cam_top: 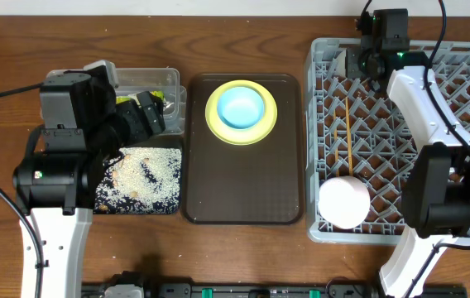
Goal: Sort waste into correct bins and load items into the dishwasher rack
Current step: 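Lower the white cup upright into the rack and release it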
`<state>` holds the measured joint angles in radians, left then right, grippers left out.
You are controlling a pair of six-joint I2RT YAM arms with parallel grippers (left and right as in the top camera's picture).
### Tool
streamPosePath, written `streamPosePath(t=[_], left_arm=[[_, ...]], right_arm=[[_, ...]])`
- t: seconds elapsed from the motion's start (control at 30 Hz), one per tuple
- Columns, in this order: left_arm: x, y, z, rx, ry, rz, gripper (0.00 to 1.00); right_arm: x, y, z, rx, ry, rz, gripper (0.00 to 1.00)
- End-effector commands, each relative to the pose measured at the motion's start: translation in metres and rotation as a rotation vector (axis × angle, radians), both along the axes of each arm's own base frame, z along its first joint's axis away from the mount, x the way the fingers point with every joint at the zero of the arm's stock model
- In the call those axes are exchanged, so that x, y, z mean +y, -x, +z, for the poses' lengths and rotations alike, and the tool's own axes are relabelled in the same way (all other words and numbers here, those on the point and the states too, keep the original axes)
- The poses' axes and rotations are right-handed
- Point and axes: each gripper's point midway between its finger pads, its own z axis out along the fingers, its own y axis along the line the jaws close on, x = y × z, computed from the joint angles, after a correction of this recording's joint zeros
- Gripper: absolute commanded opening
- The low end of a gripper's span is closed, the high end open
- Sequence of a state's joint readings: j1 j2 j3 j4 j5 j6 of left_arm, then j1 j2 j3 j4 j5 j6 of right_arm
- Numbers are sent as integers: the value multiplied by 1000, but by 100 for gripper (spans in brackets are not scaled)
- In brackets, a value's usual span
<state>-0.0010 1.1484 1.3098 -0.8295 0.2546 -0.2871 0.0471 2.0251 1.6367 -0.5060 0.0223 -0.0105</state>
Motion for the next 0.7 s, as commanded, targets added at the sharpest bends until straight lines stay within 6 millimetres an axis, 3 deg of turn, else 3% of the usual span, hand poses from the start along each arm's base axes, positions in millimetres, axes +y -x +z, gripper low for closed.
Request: streamPosePath(t=[0.0, 0.23, 0.37, 0.57, 0.67], left_arm=[[4, -2, 3, -10, -16, 8, 92], [4, -2, 3, -10, -16, 8, 92], [4, -2, 3, -10, -16, 8, 92], [4, -2, 3, -10, -16, 8, 92], [4, -2, 3, -10, -16, 8, 92]], right_arm=[[-2, 0, -12, 25, -3, -9, 1], [-3, -6, -25, 23, -3, -11, 1], [-3, -16, -16, -29, -5, -12, 1], [-3, -29, -5, -99, -9, -12, 14], [-2, -31, -2, -115, -9, -11, 25]])
